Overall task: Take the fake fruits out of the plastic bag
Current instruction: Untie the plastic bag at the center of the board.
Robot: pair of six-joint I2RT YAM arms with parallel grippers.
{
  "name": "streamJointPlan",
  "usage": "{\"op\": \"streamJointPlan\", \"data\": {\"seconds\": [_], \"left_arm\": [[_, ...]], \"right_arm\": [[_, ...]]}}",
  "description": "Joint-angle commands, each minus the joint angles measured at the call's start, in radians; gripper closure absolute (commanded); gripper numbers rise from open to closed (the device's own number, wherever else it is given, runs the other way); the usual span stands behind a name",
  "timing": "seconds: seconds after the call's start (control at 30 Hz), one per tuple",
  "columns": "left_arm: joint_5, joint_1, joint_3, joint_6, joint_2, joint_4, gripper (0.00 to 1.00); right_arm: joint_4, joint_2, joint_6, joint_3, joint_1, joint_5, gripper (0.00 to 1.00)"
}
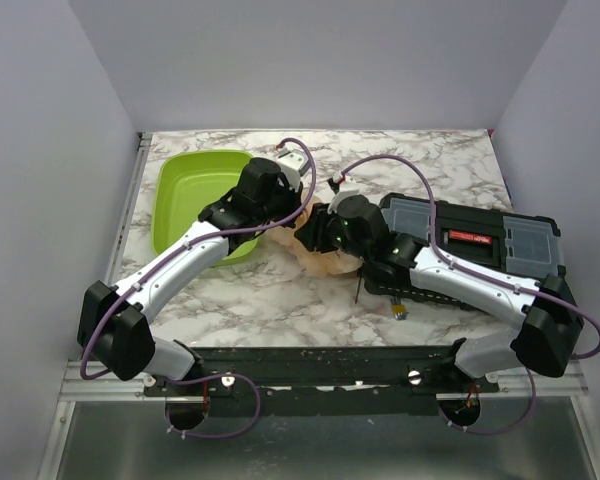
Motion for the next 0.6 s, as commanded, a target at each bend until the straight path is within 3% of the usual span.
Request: {"op": "streamJointPlan", "data": {"seconds": [0.0, 0.27, 0.57], "left_arm": [[0.011, -0.001, 0.035, -0.01, -0.005, -0.023, 1.0], [-0.024, -0.001, 0.046, -0.011, -0.007, -0.036, 1.0], [-0.098, 0.0, 0.051, 0.017, -0.031, -0.048, 1.0]], "right_arm": [[0.055, 0.026, -0.002, 0.028, 0.003, -0.004, 0.65], [0.044, 0.0, 0.004, -0.029, 0.003, 0.005, 0.97], [-0.022, -0.126, -0.007, -0.149, 0.004, 0.005, 0.99]]}}
